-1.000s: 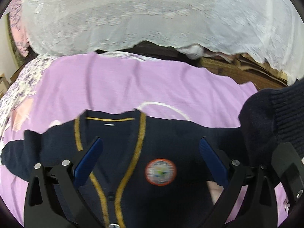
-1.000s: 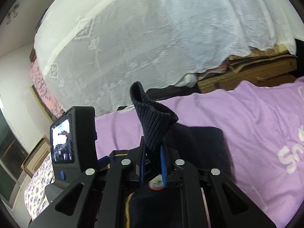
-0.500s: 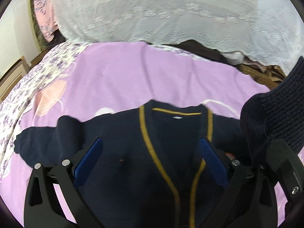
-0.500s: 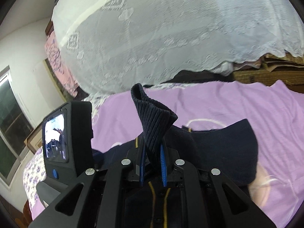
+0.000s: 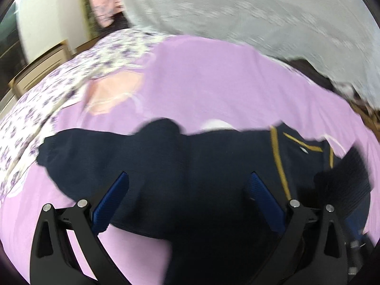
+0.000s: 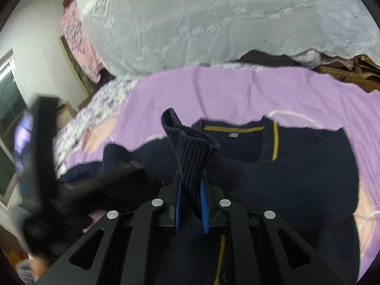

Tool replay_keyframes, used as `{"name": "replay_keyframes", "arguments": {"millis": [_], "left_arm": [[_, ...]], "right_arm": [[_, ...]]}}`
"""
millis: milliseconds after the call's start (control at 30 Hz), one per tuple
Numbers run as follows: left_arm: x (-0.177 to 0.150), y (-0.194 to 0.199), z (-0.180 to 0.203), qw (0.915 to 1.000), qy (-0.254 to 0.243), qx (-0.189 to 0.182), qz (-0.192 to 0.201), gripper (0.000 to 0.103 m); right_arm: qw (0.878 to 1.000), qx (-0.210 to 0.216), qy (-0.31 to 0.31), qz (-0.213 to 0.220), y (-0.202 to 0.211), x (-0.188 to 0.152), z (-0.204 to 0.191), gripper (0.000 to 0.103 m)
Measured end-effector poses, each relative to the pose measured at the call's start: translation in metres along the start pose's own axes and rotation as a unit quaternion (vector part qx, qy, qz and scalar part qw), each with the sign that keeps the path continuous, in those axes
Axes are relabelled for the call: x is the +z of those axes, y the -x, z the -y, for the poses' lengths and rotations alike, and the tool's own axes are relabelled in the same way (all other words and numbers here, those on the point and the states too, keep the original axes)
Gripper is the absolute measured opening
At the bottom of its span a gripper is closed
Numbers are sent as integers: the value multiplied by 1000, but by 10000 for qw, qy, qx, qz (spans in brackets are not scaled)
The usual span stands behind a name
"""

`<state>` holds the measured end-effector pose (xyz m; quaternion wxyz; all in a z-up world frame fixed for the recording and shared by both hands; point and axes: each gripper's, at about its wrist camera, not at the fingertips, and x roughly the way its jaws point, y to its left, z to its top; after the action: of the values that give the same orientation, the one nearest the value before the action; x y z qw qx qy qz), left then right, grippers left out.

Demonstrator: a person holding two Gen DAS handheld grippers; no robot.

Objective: Fold small clothes
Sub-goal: 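Lift the cuff with the right tool and fold the sleeve across the cardigan front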

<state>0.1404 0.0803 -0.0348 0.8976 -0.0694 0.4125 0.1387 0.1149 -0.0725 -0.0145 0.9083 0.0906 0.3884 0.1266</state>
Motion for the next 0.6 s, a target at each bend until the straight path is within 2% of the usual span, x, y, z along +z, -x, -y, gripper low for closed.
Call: {"name": "replay_keyframes", "arguments": {"millis": [33, 100, 133, 233, 367, 467, 533, 600], "left_arm": [[1, 1, -6, 10000, 77, -9, 5, 99], [4, 2, -19, 9996, 264, -113, -42, 99], [5, 3, -24, 9993, 334, -153, -53, 99], [5, 5, -24, 9994, 305, -156, -41, 99], [1, 12, -14, 9998, 61, -155, 53, 99], [-2, 24, -2, 9994, -172, -233, 200, 99], [-6, 33, 11, 9982, -380, -338, 304, 99], [-13, 43, 30, 9957, -710, -413, 436, 99]], "right_arm": [[9999, -8, 63, -115, -8, -2, -2, 18], [9989, -44, 214, -406, -25, -10, -5, 29], [9982, -45, 273, -540, -32, -14, -7, 42], [9964, -104, 460, -700, -41, -22, -14, 46], [9966, 384, 453, -579, -5, -20, -8, 58], [9973, 487, 498, -248, 37, -17, 10, 59], [9985, 343, 431, -5, 56, -12, 28, 59], [9995, 6, 232, 207, 66, -2, 53, 48]]}}
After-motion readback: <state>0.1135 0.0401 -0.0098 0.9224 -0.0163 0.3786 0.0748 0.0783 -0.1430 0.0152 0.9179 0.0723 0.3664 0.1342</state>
